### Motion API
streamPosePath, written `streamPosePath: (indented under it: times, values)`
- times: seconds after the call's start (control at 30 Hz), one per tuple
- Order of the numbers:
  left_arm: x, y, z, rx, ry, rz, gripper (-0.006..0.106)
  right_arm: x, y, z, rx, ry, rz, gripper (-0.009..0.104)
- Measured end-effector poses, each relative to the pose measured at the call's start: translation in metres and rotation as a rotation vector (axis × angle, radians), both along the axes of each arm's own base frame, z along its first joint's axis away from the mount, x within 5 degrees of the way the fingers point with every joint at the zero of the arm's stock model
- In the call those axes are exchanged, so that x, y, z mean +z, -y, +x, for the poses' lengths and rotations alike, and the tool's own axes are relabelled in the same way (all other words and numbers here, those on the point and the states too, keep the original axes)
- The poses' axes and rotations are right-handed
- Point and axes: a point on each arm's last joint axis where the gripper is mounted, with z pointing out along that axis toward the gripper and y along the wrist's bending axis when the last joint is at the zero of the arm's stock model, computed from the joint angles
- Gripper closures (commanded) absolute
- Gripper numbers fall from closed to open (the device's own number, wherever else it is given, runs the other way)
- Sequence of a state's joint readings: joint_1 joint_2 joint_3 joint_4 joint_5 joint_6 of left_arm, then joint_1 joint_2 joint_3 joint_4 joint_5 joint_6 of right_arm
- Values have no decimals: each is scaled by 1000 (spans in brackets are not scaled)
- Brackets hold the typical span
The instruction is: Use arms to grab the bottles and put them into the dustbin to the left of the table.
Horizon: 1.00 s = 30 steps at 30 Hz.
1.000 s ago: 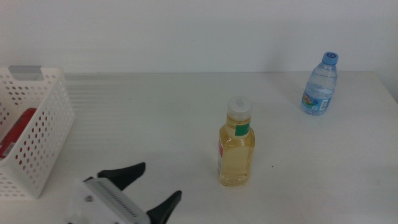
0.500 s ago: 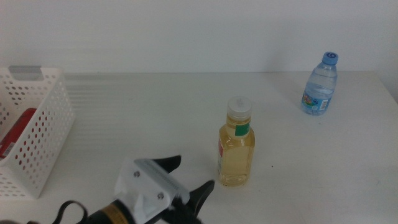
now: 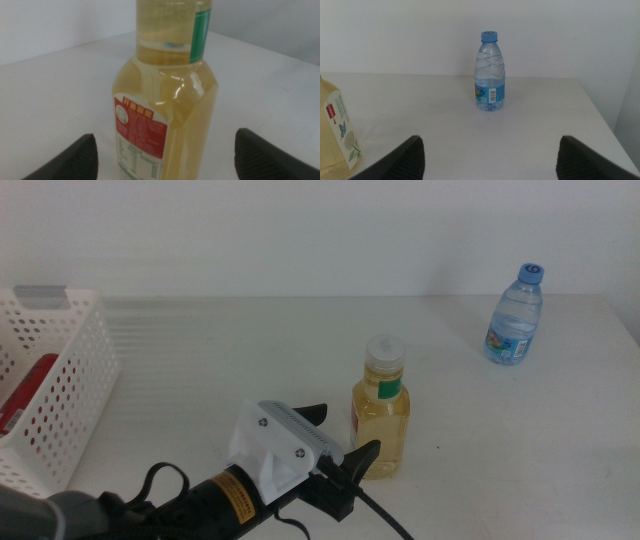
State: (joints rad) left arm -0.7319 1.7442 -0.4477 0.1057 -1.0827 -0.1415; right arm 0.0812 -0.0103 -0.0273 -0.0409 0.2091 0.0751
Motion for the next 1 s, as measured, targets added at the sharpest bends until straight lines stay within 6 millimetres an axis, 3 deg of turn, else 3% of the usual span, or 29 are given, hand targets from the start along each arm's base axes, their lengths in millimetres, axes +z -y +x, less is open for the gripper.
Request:
streamPosePath:
  times: [0.53, 1.0]
  values:
    - [-15, 14, 17, -22, -30, 17, 10, 0, 0, 0, 0, 0, 0, 22]
    - [-22, 21, 47, -151, -59, 16, 10, 0, 0, 0, 0, 0, 0, 22]
